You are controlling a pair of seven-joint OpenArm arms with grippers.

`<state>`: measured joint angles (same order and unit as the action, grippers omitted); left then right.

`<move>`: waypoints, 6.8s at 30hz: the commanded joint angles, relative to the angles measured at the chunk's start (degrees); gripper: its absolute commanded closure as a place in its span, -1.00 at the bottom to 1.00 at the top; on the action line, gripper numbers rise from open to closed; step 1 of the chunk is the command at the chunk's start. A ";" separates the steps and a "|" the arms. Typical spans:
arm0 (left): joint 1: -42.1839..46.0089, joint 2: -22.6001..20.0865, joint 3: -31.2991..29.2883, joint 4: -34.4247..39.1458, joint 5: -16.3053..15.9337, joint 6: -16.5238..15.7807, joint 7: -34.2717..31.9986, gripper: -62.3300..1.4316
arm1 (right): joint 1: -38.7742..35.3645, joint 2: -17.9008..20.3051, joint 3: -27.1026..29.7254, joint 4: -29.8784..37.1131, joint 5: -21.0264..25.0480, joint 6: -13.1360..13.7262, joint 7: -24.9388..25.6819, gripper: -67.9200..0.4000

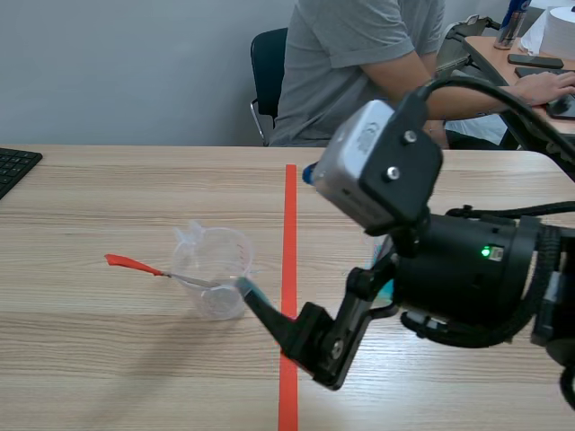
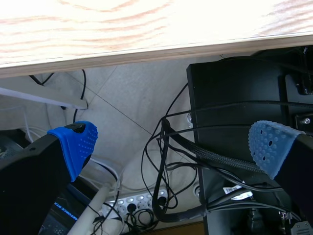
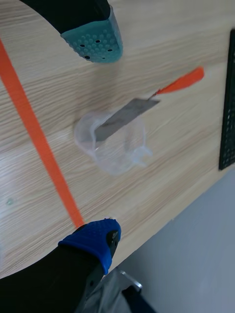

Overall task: Do the redox reaction experiment.
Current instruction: 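Lift the metal plate out of the left beaker, then move the plate over the blue solution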

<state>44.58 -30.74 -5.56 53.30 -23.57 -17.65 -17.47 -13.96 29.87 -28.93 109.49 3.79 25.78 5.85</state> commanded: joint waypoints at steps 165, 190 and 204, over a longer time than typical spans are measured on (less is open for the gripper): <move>0.17 0.39 -0.13 0.44 -0.76 -0.07 -0.68 0.82 | 14.91 16.39 27.91 5.40 44.76 3.80 -25.94 0.94; 0.15 0.42 -0.13 0.44 -0.79 -0.07 -0.72 0.82 | 22.75 18.05 23.30 -11.87 44.87 14.64 -14.45 0.94; 0.17 0.26 -0.17 0.44 -0.79 0.52 -0.74 0.82 | 24.44 18.05 20.96 -12.33 44.61 14.78 -14.08 0.94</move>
<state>44.14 -30.48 -5.58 53.01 -24.03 -17.54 -17.47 9.32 47.16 -8.14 96.75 48.01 40.91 -9.23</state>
